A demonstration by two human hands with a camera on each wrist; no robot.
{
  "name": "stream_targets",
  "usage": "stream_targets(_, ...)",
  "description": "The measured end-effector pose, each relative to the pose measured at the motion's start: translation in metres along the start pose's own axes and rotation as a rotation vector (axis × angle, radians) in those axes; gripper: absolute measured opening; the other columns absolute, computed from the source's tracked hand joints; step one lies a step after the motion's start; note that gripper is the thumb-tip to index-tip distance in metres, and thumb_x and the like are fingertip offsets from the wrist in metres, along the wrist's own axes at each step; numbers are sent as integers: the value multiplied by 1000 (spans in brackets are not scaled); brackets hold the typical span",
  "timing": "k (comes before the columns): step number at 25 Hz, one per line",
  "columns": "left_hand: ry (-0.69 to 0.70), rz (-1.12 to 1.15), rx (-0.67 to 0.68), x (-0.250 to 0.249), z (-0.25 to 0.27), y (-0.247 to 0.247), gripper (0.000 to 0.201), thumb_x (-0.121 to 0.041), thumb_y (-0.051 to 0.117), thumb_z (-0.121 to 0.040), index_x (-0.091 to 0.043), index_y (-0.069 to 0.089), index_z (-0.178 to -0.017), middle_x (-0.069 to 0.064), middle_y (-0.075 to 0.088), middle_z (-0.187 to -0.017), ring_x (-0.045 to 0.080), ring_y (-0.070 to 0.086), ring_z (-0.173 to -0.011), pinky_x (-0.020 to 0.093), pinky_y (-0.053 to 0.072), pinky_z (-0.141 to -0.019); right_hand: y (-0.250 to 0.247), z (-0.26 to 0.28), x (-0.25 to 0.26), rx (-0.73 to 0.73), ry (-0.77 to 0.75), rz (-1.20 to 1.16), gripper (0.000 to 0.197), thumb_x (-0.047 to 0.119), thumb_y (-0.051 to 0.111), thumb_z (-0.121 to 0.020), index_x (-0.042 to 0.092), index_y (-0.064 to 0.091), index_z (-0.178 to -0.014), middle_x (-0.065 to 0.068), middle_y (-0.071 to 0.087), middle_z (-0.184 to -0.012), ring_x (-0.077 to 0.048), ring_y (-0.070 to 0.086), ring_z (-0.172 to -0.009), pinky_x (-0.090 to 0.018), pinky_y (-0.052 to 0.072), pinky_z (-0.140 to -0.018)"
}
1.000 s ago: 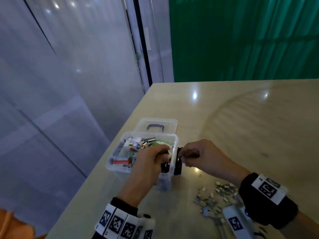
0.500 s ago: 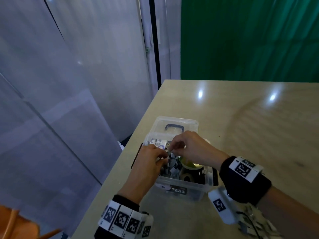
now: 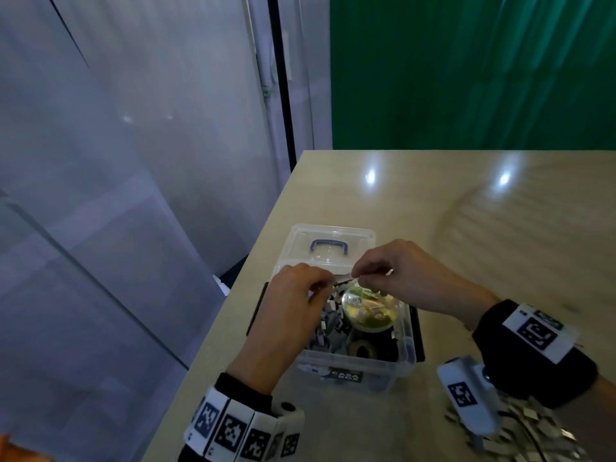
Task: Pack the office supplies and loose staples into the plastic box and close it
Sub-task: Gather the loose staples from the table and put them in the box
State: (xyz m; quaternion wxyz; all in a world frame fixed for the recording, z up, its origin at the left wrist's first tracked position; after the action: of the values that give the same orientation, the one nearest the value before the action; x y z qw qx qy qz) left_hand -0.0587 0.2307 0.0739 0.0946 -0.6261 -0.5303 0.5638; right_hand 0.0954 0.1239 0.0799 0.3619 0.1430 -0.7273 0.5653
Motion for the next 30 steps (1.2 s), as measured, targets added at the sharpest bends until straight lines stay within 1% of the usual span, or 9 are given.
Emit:
stream_targets(5,53,80,105,-39,-18,42,18,-21,70,-91,-18,74,-108,-2,70,-96,12,63,-87,35,53,-85,-28,39,-16,11,74,1,12,17,73,-89,21,79,-99,9,76,-82,-1,70,-75,-17,55,-70)
stream_targets(9,131,48,192,-82,-25,79,19,-24,67,-93,-20,73,-110,-4,70,-98,8,62,-84,25,51,-82,-59,83,-44,34,189,20,10,26,72,-91,24,76,-100,1,74,-81,-13,70,-72,-34,60,-67)
stream_targets(11,171,42,235,-109,-21,102,18,-25,66,-94,-21,73,-110,-6,69,-98,6,61,-83,20,48,-80,-72,113,-69,90,293,73,16,33,71,-92,25,74,-105,2,74,-84,-12,70,-74,-35,60,-69)
stream_targets(15,210,69,367,-153,3,153,17,-27,66,-94,-20,74,-107,-5,69,-98,8,61,-86,25,50,-80,-71,171,-123,305,495,245,31,48,71,-89,29,70,-114,10,70,-101,-5,66,-87,-28,54,-78)
stream_targets(18,164,-62,517,-156,24,205,23,-31,63,-95,-20,71,-114,-1,67,-105,15,61,-96,35,52,-87,-57,205,-159,386,585,320,49,50,71,-89,27,60,-130,5,61,-121,-13,59,-100,-29,45,-83)
stream_targets(21,57,-180,621,-137,49,242,31,-31,63,-94,-21,66,-124,5,61,-120,22,54,-113,40,48,-95,-42,223,-174,374,565,343,60,41,72,-89,21,50,-140,-3,55,-130,-16,49,-100,-28,38,-81)
stream_targets(25,-15,-197,644,-117,64,261,48,-37,64,-91,-26,54,-137,4,53,-134,27,48,-123,45,47,-99,-26,226,-184,306,509,353,63,36,80,-81,18,54,-136,2,46,-109,-15,45,-96,-28,38,-80)
stream_targets(27,-31,-201,637,-113,64,269,57,-41,65,-89,-28,47,-142,3,50,-139,27,45,-126,48,46,-100,-22,224,-188,250,510,318,57,33,80,-81,20,56,-132,3,45,-108,-14,43,-94,-25,37,-77)
stream_targets(30,-33,-238,660,-114,66,278,60,-40,65,-90,-33,40,-144,1,46,-141,28,39,-129,50,44,-101,-17,221,-188,183,472,296,36,25,77,-83,19,65,-116,2,54,-102,-14,49,-85,-20,33,-62)
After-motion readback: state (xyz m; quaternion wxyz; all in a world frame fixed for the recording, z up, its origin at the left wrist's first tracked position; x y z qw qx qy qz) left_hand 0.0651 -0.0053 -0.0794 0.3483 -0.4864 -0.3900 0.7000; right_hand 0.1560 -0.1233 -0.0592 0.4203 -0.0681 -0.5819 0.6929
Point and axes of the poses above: each hand's wrist, its own z-axis away from the middle knuckle, its own y-axis out of the palm, x = y × z, the point moved 5 cm from there along -z, towards the middle knuckle
